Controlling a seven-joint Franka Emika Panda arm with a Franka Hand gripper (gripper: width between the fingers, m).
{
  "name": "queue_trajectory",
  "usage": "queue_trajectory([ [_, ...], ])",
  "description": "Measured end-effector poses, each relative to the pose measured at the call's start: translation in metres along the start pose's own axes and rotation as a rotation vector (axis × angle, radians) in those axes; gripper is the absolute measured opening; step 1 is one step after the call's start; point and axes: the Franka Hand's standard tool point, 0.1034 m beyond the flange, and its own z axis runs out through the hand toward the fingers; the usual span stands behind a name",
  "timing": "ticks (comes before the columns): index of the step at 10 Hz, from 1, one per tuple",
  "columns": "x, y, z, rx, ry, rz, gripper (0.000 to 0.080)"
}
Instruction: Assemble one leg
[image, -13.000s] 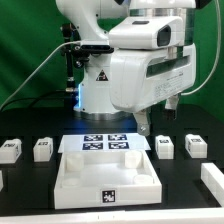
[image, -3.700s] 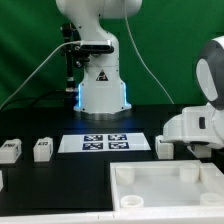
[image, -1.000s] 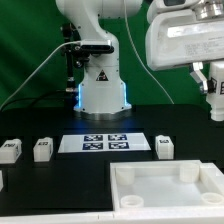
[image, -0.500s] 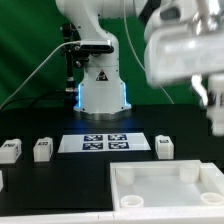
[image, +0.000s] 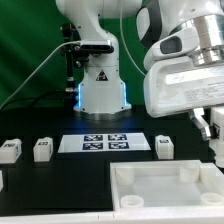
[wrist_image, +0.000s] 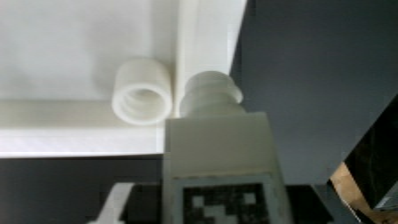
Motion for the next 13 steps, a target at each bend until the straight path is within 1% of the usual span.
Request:
queue_trajectory([
  [2, 0.005, 0.002, -0.001, -0.010, -0.034, -0.021, 0.0288],
  [3, 0.003, 0.000, -0.002, -0.008, -0.028, -0.024, 0.0288],
  [5, 0.003, 0.004, 0.006, -0.007, 0.008, -0.041, 0.0288],
  [6, 0.010, 0.010, 0.007, -0.011, 0.010, -0.054, 0.0288],
  [9, 0.009, 0.010, 0.008, -0.010, 0.011, -0.062, 0.0288],
  [10, 0.011, 0.021, 0.008, -0.021, 0.037, -0.095, 0.0288],
  [11, 0.015, 0.034, 0.013, -0.032, 0.042, -0.094, 0.0288],
  [12, 0.018, 0.041, 0.019, -0.036, 0.045, -0.097, 0.0288],
  [13, 0.018, 0.043, 0.024, -0.037, 0.047, -0.097, 0.0288],
])
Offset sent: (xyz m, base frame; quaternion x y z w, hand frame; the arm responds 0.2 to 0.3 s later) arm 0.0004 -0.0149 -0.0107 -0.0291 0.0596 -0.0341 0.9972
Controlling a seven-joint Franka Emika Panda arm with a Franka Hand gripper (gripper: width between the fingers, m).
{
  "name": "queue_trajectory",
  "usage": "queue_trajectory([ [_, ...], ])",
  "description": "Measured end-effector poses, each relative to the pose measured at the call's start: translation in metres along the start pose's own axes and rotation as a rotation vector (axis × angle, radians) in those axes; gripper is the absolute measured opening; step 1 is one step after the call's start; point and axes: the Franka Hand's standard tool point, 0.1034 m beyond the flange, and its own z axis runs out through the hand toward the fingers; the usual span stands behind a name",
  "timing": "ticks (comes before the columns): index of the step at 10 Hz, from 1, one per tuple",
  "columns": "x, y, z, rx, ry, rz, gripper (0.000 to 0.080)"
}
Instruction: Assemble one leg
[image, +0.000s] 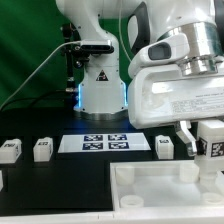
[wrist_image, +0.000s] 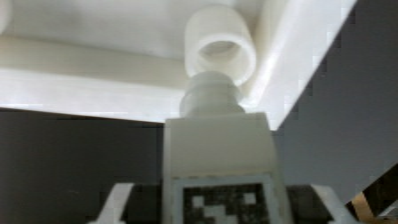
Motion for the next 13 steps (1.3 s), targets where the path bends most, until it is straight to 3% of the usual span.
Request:
queue_trajectory([
  [4, -0.007, 0.004, 0.016, -0.002, -0.014, -0.006, 0.0288],
  [10, -0.009, -0.016, 0.016, 0.013, 0.013, -0.029, 0.0288],
  [13, -0.015, -0.009, 0.016, 0.009, -0.021, -0.045, 0.0288],
])
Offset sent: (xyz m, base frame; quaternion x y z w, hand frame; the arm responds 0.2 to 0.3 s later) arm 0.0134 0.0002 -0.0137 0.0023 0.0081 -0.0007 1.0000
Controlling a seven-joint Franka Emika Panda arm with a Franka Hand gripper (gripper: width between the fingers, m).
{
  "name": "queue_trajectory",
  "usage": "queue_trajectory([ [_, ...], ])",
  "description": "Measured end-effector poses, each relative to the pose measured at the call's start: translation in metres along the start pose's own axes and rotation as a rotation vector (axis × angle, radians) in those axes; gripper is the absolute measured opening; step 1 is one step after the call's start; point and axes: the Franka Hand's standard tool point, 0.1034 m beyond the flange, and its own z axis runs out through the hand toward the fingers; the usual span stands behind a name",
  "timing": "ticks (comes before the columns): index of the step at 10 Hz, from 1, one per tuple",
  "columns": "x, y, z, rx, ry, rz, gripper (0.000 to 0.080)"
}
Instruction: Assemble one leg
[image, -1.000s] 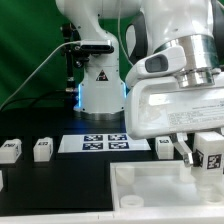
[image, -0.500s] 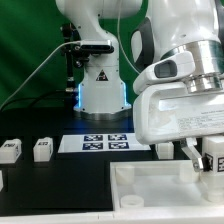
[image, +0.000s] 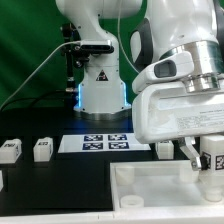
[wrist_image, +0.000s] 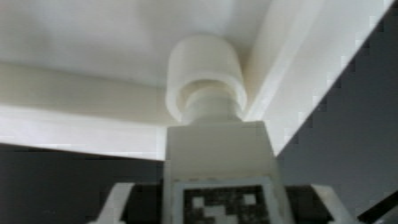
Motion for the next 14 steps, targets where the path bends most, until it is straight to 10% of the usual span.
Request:
queue_trajectory([
  [10, 0.004, 0.009, 0.015, 0.003, -0.075, -0.012, 0.0288],
  [12, 0.003, 0.009, 0.015, 0.003, -0.075, -0.012, 0.0353],
  [14, 0.003, 0.009, 0.015, 0.003, -0.076, -0.012, 0.0620],
])
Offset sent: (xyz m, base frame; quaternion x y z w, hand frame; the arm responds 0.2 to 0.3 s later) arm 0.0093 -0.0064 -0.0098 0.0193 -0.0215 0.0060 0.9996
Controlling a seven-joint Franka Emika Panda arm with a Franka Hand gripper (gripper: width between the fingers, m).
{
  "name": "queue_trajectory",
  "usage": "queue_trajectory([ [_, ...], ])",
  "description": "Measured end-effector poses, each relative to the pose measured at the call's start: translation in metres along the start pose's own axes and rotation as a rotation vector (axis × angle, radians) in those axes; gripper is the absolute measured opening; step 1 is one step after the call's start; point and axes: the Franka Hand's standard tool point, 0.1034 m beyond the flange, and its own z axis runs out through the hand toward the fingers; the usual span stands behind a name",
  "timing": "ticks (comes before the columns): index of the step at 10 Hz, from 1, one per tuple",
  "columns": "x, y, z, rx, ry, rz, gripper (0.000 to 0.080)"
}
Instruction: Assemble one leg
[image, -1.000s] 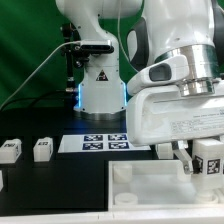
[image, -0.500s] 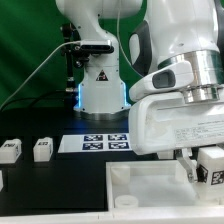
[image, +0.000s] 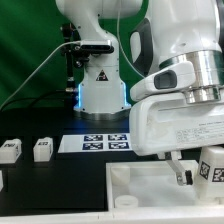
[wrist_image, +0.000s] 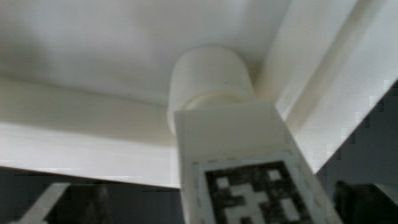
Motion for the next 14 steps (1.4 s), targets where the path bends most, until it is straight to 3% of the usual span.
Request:
queue_trajectory([
  [9, 0.000, 0.000, 0.000, 0.000, -0.001, 0.000, 0.0649],
  [11, -0.001, -0.002, -0.008, 0.009, -0.080, 0.005, 0.0649],
  [13, -0.003, -0.005, -0.023, 0.036, -0.367, 0.020, 0.0649],
  [14, -0.005, -0.001, -0.020, 0.045, -0.476, 0.023, 0.0649],
])
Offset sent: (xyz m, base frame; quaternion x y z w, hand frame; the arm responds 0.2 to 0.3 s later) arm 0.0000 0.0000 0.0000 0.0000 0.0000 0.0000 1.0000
